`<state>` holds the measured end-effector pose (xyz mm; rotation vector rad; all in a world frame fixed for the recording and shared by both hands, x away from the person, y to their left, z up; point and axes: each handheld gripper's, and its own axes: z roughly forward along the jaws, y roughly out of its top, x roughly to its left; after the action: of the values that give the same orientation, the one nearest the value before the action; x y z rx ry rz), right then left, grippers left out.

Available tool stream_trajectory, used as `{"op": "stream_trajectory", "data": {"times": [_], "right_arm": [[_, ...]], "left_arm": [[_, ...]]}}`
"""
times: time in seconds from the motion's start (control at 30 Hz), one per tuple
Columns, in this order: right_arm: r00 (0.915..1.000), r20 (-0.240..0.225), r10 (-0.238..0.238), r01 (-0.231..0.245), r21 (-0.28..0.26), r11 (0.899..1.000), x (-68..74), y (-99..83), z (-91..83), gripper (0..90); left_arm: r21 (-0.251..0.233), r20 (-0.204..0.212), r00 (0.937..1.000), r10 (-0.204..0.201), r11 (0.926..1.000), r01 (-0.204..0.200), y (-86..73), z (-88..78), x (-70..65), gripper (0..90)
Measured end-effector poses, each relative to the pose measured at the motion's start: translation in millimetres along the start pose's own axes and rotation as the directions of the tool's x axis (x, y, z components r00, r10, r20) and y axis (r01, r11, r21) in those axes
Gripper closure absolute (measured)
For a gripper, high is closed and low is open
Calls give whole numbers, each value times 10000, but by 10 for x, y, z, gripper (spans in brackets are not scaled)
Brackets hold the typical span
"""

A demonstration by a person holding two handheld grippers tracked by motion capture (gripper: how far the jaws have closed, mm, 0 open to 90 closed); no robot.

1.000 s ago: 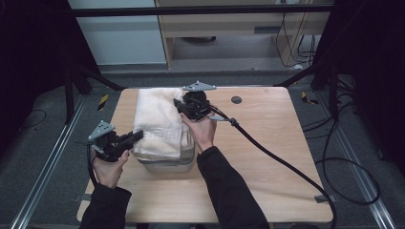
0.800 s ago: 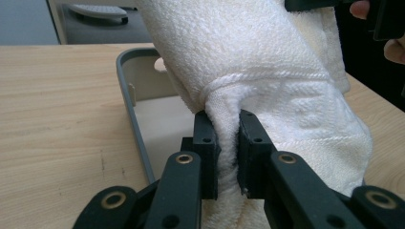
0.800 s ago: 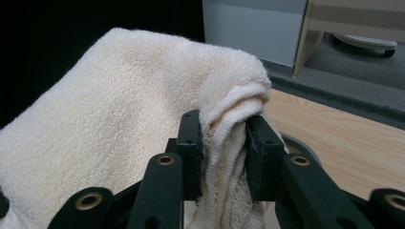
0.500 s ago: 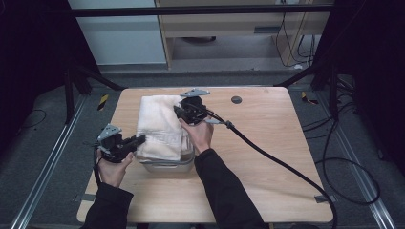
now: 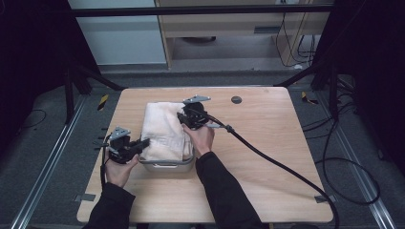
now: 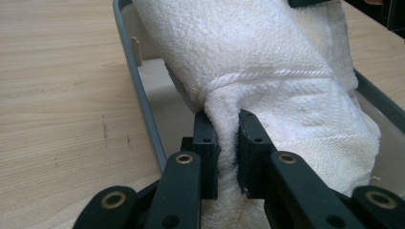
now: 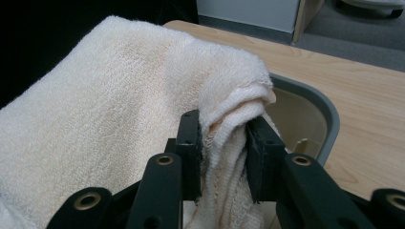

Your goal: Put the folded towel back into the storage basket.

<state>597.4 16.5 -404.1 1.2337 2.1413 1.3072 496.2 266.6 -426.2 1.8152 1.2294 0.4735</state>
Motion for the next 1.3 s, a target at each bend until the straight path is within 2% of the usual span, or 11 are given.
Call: {"op": "stream_trajectory", "data": {"times": [0.23, 0.6, 0.8, 1.1, 1.3], "right_arm": [[9999, 96, 30, -32, 173, 9998, -57, -111, 80, 700], [9999, 153, -72, 69, 193, 9998, -72, -159, 132, 692], [9995, 126, -294, 289, 404, 9988, -79, -181, 161, 671], [9967, 215, -781, 764, 705, 9946, -93, -211, 197, 609], [9916, 289, -1261, 1238, 696, 9899, -85, -190, 139, 582]], "left_arm": [[349, -262, 9995, 158, 9993, -149, -36, 122, -13, 796], [532, -707, 9967, 409, 9979, -371, -36, 131, -74, 778], [677, -866, 9957, 333, 9973, -275, -57, 125, -76, 733], [685, -784, 9965, 299, 9973, -245, -63, 116, -94, 664], [323, -808, 9964, 263, 9992, -237, -42, 39, -103, 595]]}}
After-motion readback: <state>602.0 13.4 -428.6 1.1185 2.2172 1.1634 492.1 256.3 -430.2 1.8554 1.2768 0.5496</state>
